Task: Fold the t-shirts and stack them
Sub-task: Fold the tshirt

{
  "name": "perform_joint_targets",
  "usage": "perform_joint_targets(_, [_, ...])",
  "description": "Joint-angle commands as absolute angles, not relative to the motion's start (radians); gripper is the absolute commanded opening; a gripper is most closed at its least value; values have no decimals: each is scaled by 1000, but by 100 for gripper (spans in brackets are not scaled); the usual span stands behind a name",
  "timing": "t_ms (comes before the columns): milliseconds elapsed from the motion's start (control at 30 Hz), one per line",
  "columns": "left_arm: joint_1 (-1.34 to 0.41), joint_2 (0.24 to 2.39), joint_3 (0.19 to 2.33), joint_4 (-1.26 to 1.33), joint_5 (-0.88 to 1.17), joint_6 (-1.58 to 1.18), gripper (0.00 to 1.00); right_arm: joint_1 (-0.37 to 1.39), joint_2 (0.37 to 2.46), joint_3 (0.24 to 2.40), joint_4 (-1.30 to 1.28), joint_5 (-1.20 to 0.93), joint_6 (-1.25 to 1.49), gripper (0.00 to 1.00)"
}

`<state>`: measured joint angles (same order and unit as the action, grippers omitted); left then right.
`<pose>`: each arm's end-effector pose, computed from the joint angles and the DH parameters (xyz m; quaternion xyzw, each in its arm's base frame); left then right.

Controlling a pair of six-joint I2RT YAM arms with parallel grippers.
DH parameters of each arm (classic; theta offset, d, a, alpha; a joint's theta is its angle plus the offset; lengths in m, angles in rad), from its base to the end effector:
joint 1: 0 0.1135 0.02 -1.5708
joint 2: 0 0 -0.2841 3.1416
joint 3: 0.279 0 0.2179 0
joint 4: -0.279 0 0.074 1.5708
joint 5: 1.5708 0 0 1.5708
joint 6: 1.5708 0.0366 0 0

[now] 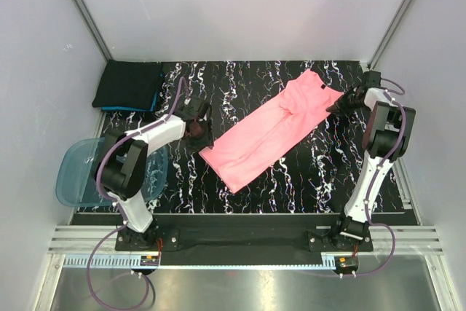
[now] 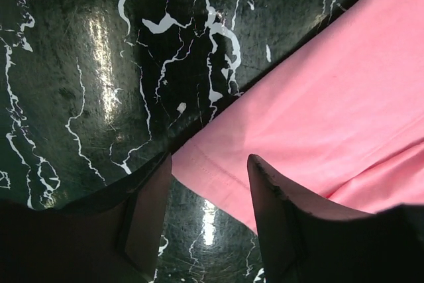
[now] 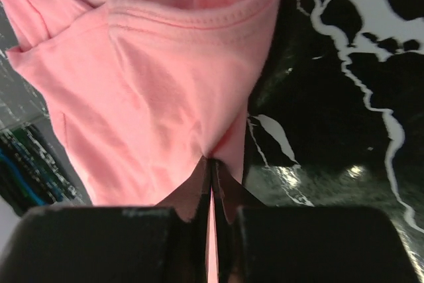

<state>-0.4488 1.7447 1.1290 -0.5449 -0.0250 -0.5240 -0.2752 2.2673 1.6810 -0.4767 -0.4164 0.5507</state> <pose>0.2877 -0.1376 0.2199 -0.0393 0.9782 -0.0844 0.1857 0.4488 -0.1114 0.1716 0.3325 0.8883 0.2319 0.2160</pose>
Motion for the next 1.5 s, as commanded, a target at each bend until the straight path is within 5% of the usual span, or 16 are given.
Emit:
perform_joint_targets(0, [-443,1752,1169,-563,-52,-474,56,-276,2241,1701,-518,-318,499,6])
perform_joint_targets(333, [-419,1830,1215,-591,-12,-437,57,-278,2169,1703,-506,-446,471,18])
perform_joint_targets(433, [-419,1848,1201,-597,-6,-443,46,-275,2140,1664,-489,-425,498,21])
perform_joint_targets(567, [-419,1816,1145,-578,35,-457,16,-276,2199,1675,-480,-423,500,24])
perform_joint_targets(800, [-422,1709,967,-468,202,-543,0,-275,2356,1792,-474,-454,517,22])
perform_joint_targets(1267, [-610,1554,715,-125,376,-897,6,-249,2697,2350,-538,-609,531,25])
perform_joint_targets(1467, [-784,1560,713,-101,321,-1058,19,-244,2576,2280,-555,-600,511,30])
